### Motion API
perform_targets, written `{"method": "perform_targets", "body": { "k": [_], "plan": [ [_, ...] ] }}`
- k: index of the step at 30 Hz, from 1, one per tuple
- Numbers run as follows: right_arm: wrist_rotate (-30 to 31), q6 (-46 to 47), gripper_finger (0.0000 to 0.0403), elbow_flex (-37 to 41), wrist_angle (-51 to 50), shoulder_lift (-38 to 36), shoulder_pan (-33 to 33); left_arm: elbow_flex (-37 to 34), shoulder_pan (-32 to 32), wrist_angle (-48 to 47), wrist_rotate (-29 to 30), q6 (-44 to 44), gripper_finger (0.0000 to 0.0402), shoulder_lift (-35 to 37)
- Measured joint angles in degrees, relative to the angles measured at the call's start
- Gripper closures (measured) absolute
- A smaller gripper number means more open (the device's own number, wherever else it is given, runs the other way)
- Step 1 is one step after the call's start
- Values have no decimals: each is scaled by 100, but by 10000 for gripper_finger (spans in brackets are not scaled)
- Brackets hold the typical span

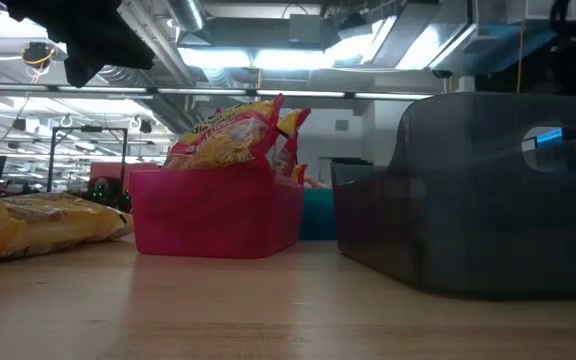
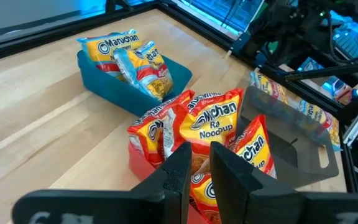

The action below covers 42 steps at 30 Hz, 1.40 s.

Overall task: Sort Maruchan noodles
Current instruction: Put the blue bag into the blue bin

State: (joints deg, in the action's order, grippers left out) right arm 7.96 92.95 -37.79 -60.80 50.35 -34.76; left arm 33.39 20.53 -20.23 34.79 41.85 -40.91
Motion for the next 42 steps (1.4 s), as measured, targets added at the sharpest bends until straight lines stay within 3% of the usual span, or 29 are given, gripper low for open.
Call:
{"method": "perform_targets", "body": {
  "k": [11, 17, 20, 24, 27, 30, 32, 38, 42],
  "plan": [
    [-474, 523, 330, 852, 1089, 56, -352, 0, 2, 9, -61, 2, 349, 0],
    [-323, 497, 300, 1048, 1611, 50, -348, -1, 0, 139, -304, 217, 349, -75],
    [129, 544, 284, 966, 1591, -14, -275, -9, -9, 1010, -288, 35, 349, -224],
    [1394, -44, 274, 601, 1595, -321, -74, 186, -216, 3367, -445, -1600, 349, -496],
    [2968, -908, 275, 257, 1605, -619, 150, 597, -495, 4286, -853, -2511, 349, -1034],
    [4223, -1801, 275, -78, 1461, -871, 431, 1097, -854, 4220, -1284, -2309, 349, -1911],
    [4622, -2314, 275, -310, 1410, -1059, 666, 1471, -1075, 4200, -1811, -1956, 349, -2690],
    [4225, -3785, 274, -630, 1395, -1484, 1334, 3282, -1376, 4382, -3145, -1704, 349, -4825],
    [3559, -4222, 274, -641, 1295, -1668, 1567, 4556, -1469, 3990, -3271, -1814, 349, -5804]
  ]
}}
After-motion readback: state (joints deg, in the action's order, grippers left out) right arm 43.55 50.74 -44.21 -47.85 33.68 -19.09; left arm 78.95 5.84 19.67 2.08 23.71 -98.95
